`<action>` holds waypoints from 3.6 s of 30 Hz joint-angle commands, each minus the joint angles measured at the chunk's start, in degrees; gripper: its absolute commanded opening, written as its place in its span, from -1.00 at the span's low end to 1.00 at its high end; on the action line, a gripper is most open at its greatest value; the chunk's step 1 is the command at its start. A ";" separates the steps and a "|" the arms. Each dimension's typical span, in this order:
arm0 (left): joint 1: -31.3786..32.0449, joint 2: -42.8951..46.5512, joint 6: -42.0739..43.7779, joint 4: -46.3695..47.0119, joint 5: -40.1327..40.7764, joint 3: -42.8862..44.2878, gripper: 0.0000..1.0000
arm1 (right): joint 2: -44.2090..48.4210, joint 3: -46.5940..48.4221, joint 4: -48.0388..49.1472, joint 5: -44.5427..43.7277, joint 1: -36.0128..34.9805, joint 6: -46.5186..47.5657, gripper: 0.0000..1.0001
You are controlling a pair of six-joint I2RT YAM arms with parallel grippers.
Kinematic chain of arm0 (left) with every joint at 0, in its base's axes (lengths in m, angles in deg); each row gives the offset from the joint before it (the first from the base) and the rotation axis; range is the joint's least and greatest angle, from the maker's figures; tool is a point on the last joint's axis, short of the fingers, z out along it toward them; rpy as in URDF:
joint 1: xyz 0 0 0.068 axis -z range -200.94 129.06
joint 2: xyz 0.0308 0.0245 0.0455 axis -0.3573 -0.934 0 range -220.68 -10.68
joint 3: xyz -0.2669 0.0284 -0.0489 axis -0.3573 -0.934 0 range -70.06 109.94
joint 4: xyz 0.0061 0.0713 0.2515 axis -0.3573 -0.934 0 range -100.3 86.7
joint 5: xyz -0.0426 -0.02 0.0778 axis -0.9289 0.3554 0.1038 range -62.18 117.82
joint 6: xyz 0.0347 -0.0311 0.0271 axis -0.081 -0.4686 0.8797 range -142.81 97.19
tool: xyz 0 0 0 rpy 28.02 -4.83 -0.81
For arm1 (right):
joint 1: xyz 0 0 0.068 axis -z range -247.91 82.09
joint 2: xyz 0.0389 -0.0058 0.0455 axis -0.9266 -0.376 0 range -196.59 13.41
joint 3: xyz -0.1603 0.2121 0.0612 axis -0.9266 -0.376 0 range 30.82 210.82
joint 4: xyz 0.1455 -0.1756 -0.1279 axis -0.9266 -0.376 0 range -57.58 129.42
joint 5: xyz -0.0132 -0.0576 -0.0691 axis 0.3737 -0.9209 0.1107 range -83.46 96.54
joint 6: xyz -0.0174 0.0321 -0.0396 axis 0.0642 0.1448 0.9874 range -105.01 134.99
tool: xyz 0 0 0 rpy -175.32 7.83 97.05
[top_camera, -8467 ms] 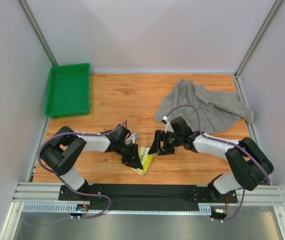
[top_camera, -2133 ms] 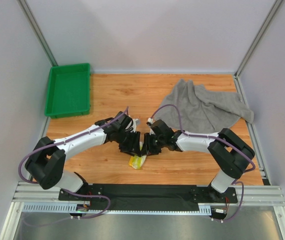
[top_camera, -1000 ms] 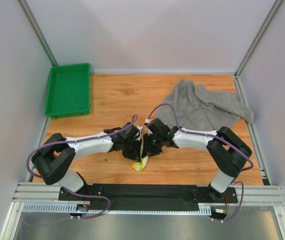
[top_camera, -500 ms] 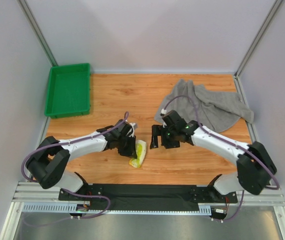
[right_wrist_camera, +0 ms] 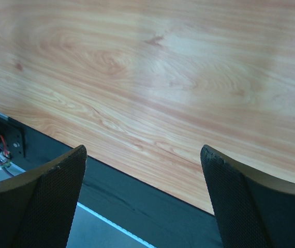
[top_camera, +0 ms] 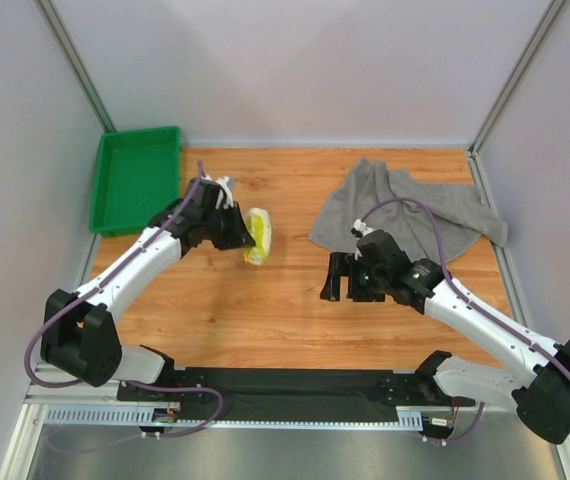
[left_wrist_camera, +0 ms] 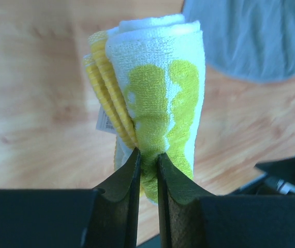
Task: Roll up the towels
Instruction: Place the rolled towel into the container, then move the towel to the center of the board
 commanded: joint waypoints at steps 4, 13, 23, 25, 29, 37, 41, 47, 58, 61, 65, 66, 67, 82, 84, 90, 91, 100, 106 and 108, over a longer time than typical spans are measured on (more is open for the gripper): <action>-12.53 -1.06 -2.86 1.34 -2.03 12.26 -1.00 | 3.70 -1.68 -0.48 1.36 -0.11 -0.40 0.84; -27.13 -10.29 -20.44 22.94 2.97 15.79 -1.00 | 4.50 -5.37 2.33 4.87 -0.03 -0.22 0.84; -31.09 -26.00 -32.66 45.01 25.19 17.45 -1.00 | -0.42 -7.13 5.93 7.95 -0.03 1.01 0.84; -31.35 -31.61 -34.60 49.67 27.06 18.68 -1.00 | -1.91 -7.74 7.16 8.48 -0.03 1.71 0.84; -32.49 -42.42 -41.62 57.38 25.22 24.04 -1.00 | -5.95 -8.53 9.45 9.71 -0.03 2.50 0.84; -32.41 -60.54 -43.57 55.05 29.35 40.29 -1.00 | -15.44 -8.62 13.58 12.35 -0.03 2.59 0.83; -32.24 -66.45 -45.23 52.16 33.56 49.07 -1.00 | -18.70 -7.75 14.11 12.43 -0.03 3.29 0.82; -32.15 -74.80 -46.37 48.37 34.80 60.51 -0.99 | -23.62 -5.55 14.29 12.35 -0.03 4.26 0.82; -32.23 -72.27 -52.70 46.87 28.66 54.47 -0.21 | -21.97 -5.11 12.97 11.73 -0.03 4.08 0.82; -32.32 -69.10 -52.62 47.40 27.07 51.66 0.29 | -18.99 -5.90 12.00 11.12 -0.03 3.65 0.82; -32.41 -64.36 -51.22 49.85 26.01 46.83 0.55 | -14.41 -6.78 8.85 8.05 -0.03 3.21 0.82; -32.41 -61.91 -51.21 50.38 26.01 45.25 0.58 | -13.53 -7.04 8.05 7.43 -0.03 3.12 0.82; -32.41 -60.58 -51.30 50.82 26.18 42.18 0.58 | -12.22 -7.13 7.35 6.99 -0.03 3.20 0.82; -32.15 -23.59 -41.12 50.82 7.87 3.53 0.99 | 3.27 1.74 -8.12 -4.09 -0.11 5.31 0.84; -32.15 -17.11 -40.06 49.96 2.57 -0.89 0.99 | 2.66 4.99 -9.18 -5.14 -0.03 5.05 0.84; -25.06 3.54 -20.49 28.11 7.96 -8.74 0.99 | -2.09 14.65 -16.21 -24.19 0.06 1.54 0.96; -23.37 5.85 -14.28 19.19 10.25 -7.86 0.99 | -3.05 15.45 -16.21 -25.96 0.06 1.71 1.00; -5.43 33.53 4.07 -9.37 25.22 -3.36 0.99 | -26.86 33.71 -15.42 -14.82 7.53 10.06 1.00; -5.43 48.41 10.65 -14.09 25.56 -7.95 0.95 | -41.61 42.69 -15.42 -9.37 11.92 11.20 0.98; -5.43 49.64 12.23 -17.27 26.18 -6.63 0.92 | -45.06 45.86 -15.33 -7.43 12.10 11.73 0.96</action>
